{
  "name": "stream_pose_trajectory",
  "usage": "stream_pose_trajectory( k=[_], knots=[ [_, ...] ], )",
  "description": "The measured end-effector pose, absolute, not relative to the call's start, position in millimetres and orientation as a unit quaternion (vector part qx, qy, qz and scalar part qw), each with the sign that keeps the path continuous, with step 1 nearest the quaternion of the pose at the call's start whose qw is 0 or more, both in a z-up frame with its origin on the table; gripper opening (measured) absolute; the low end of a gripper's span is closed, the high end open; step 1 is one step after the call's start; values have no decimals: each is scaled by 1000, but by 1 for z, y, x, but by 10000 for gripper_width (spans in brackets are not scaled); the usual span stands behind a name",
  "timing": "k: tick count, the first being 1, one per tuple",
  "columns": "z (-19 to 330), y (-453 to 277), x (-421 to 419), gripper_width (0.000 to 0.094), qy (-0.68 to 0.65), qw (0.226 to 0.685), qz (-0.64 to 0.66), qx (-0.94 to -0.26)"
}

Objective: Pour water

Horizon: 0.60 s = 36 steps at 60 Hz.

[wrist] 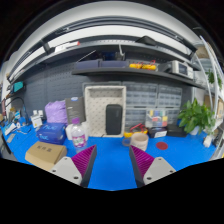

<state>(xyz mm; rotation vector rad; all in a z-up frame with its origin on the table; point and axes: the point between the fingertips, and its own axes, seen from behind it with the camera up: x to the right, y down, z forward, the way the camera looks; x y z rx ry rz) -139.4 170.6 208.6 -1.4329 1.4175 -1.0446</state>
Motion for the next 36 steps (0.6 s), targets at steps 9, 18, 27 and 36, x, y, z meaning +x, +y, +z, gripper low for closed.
stream_pose_trajectory(
  k=[9, 18, 27, 36],
  knots=[
    [177, 234, -127, 661, 556, 430, -383, -599],
    [158, 273, -94, 660, 552, 437, -372, -605],
    [133, 295, -58, 661, 552, 424, -368, -617],
    [117, 303, -24, 659, 560, 414, -371, -614]
  ],
)
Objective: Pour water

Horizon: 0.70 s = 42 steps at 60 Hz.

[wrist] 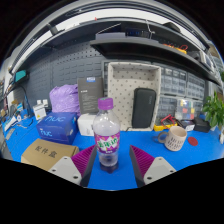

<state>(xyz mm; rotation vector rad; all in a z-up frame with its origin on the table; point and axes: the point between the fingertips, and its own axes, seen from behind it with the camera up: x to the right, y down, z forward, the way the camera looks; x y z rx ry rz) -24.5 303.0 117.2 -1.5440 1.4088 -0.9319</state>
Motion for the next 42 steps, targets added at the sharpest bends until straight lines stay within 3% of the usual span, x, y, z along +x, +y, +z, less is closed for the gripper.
stream_pose_trajectory(
  k=[23, 32, 42],
  knots=[
    [98, 327, 42, 645, 533, 436, -395, -607],
    [101, 337, 54, 457, 514, 441, -425, -600],
    [101, 335, 56, 372, 523, 443, -428, -589]
  ],
)
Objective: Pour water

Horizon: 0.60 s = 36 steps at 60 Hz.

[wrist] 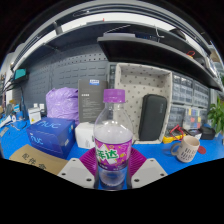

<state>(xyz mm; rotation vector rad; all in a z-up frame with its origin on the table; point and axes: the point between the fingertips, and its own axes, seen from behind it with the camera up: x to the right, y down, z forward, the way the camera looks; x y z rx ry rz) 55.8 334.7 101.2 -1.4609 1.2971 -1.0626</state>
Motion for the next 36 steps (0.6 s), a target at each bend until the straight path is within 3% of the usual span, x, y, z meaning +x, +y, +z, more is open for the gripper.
stream_pose_trajectory(
  k=[19, 36],
  knots=[
    [104, 319, 58, 369, 583, 479, -362, -547],
    [137, 241, 84, 371, 717, 567, -197, -355]
  ],
)
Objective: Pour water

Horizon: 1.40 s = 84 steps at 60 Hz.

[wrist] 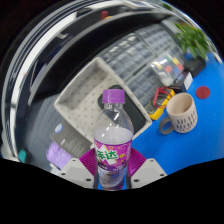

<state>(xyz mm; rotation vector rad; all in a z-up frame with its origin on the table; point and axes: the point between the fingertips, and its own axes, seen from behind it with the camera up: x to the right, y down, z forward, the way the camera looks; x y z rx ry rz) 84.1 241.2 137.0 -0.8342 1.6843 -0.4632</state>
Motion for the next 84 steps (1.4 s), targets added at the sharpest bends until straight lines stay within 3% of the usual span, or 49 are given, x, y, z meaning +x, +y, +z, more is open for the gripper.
stream_pose_trajectory(
  k=[13, 30, 47, 57, 72, 82, 84],
  knots=[
    [145, 179, 101, 369, 770, 609, -43, -185],
    [145, 160, 115, 370, 775, 613, 145, -61],
    [153, 149, 122, 372, 760, 597, 253, 47],
    [156, 150, 121, 371, 766, 599, 232, -1],
    [199, 98, 119, 373, 741, 634, 25, -221],
    [228, 23, 119, 372, 690, 606, -173, -355],
    [233, 9, 119, 372, 685, 582, -212, -382]
  ],
)
